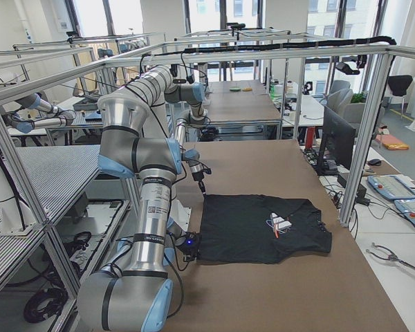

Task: Fold clothes
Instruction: 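Grasp the two hem corners with the left and right grippers, then lift the hem with both grippers and fold it toward the collar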

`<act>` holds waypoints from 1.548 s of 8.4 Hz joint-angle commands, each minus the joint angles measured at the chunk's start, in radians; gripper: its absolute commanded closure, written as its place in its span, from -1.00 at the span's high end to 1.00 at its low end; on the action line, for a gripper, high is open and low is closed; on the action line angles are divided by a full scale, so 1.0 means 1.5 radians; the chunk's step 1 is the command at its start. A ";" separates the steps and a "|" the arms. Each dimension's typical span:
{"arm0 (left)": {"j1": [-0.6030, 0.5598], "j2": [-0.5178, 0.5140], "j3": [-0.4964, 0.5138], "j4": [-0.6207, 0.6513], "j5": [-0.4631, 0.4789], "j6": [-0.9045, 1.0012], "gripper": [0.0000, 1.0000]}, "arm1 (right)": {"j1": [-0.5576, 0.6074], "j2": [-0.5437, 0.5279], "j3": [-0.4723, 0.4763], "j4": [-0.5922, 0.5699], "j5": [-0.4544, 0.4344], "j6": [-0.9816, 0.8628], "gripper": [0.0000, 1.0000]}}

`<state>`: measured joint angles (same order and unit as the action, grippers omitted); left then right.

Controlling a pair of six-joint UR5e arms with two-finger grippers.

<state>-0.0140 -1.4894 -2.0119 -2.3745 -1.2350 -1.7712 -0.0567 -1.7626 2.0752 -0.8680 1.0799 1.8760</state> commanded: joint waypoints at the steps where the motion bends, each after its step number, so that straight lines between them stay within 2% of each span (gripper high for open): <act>1: -0.011 0.000 -0.038 0.002 -0.007 0.014 -1.00 | 0.001 0.003 0.020 -0.001 0.001 -0.003 -1.00; 2: -0.021 0.001 -0.062 0.006 -0.010 0.030 -1.00 | 0.007 0.003 0.044 -0.016 0.003 -0.009 -1.00; 3: -0.047 0.001 -0.090 0.022 -0.046 0.052 -1.00 | 0.011 0.003 0.082 -0.046 0.006 -0.019 -1.00; 5: -0.166 -0.032 -0.142 0.141 -0.177 0.089 -1.00 | 0.050 0.005 0.152 -0.072 0.021 -0.094 -1.00; 7: -0.304 -0.139 -0.165 0.310 -0.323 0.155 -1.00 | 0.170 0.027 0.171 -0.080 0.148 -0.166 -1.00; 9: -0.410 -0.243 -0.171 0.453 -0.446 0.236 -1.00 | 0.318 0.119 0.174 -0.195 0.310 -0.238 -1.00; 10: -0.457 -0.277 -0.172 0.505 -0.520 0.274 -1.00 | 0.358 0.173 0.182 -0.272 0.375 -0.246 -1.00; 11: -0.473 -0.270 -0.180 0.512 -0.589 0.303 -1.00 | 0.348 0.182 0.216 -0.328 0.429 -0.257 -1.00; 12: -0.461 -0.232 -0.221 0.512 -0.632 0.305 -1.00 | 0.300 0.166 0.271 -0.361 0.482 -0.265 -1.00; 13: -0.409 -0.183 -0.282 0.513 -0.654 0.306 -1.00 | 0.228 0.148 0.321 -0.400 0.488 -0.265 -1.00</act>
<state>-0.6941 -1.8582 -2.3105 -1.6236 -2.1072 -1.3351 0.4192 -1.5171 2.4244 -1.3462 1.7217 1.4941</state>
